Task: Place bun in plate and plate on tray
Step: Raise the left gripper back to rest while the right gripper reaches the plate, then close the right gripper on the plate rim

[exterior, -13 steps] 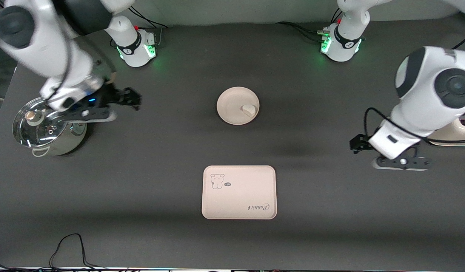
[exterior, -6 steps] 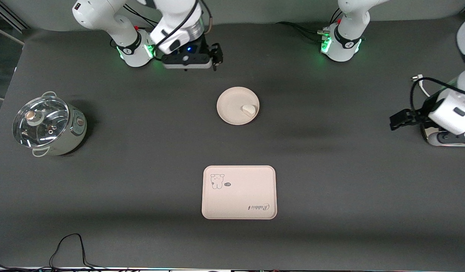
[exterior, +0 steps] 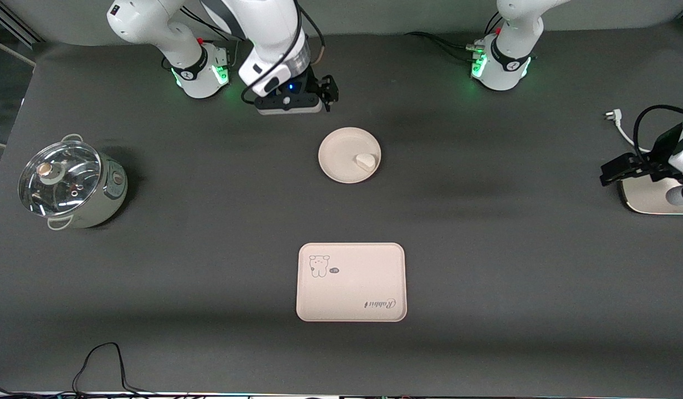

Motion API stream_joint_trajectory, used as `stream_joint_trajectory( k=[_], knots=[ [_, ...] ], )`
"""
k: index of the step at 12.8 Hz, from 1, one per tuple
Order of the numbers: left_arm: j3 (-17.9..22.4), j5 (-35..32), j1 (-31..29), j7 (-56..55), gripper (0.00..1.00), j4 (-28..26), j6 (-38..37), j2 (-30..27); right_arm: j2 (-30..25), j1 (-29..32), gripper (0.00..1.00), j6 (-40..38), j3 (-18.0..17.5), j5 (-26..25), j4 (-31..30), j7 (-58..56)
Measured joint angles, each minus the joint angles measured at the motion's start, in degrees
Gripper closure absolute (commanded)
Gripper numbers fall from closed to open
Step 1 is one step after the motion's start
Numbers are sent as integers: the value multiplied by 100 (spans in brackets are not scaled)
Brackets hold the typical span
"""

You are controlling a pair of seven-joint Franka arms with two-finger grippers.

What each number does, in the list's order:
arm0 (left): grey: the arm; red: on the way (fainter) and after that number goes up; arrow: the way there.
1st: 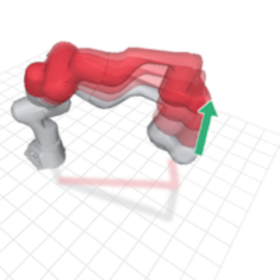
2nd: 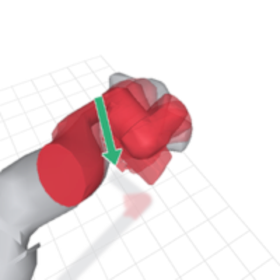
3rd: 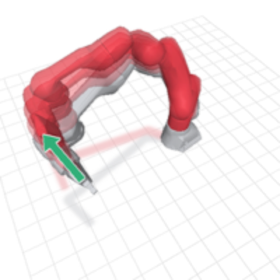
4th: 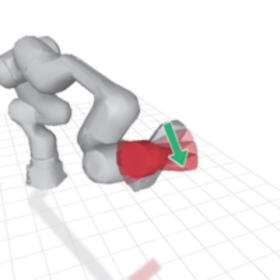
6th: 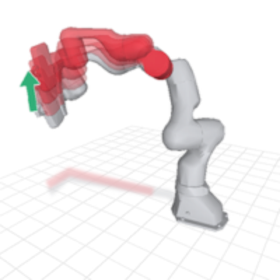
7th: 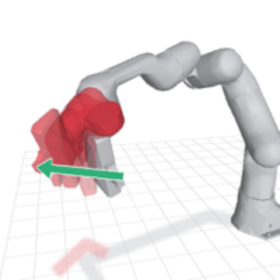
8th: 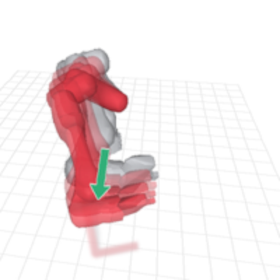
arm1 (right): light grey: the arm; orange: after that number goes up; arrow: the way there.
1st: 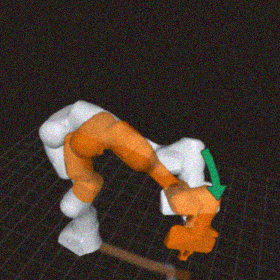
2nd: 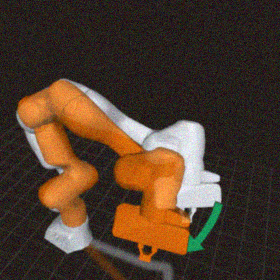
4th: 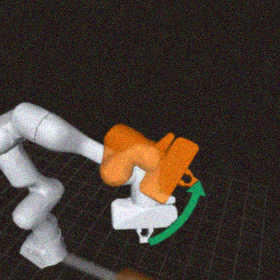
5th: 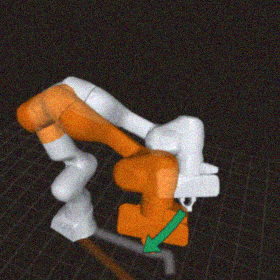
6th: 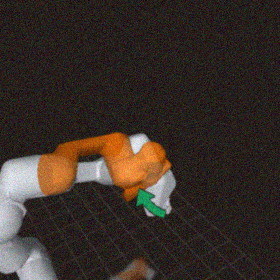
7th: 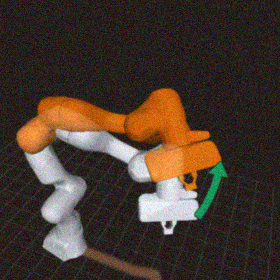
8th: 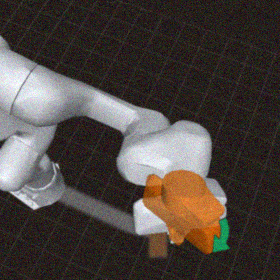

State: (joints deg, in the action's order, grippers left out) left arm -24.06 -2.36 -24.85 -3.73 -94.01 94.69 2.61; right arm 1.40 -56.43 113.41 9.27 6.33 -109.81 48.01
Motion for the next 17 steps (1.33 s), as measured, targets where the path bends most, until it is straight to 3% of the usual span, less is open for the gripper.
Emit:
stream_joint_trajectory(
  k=[4, 6, 11, 14, 15, 17],
  knots=[
    [-38, 21, -1, 320, 0, -121, -13, -158, -203, 13, 0, 2029, 20, 882, -1821, -855],
    [-31, 20, -2, 891, 0, -154, -9, -168, -117, 11, 0, 2821, 20, 1282, -2387, -1278],
    [-111, -32, 182, 1093, 0, -155, -60, -249, 912, -135, 0, 4563, -46, 1413, -2817, -1480],
    [-5, -31, 219, 1100, 0, -160, -208, -249, 1623, -432, 0, 5357, -141, 1762, -2832, -1498],
    [169, -31, 379, 1107, 0, -160, -207, -249, 1735, -466, 0, 5434, -179, 1791, -2826, -1498],
    [883, -29, 1056, 1115, 0, -171, -204, -247, 1819, -470, 0, 5442, -200, 1822, -2823, -1498]
  ],
)
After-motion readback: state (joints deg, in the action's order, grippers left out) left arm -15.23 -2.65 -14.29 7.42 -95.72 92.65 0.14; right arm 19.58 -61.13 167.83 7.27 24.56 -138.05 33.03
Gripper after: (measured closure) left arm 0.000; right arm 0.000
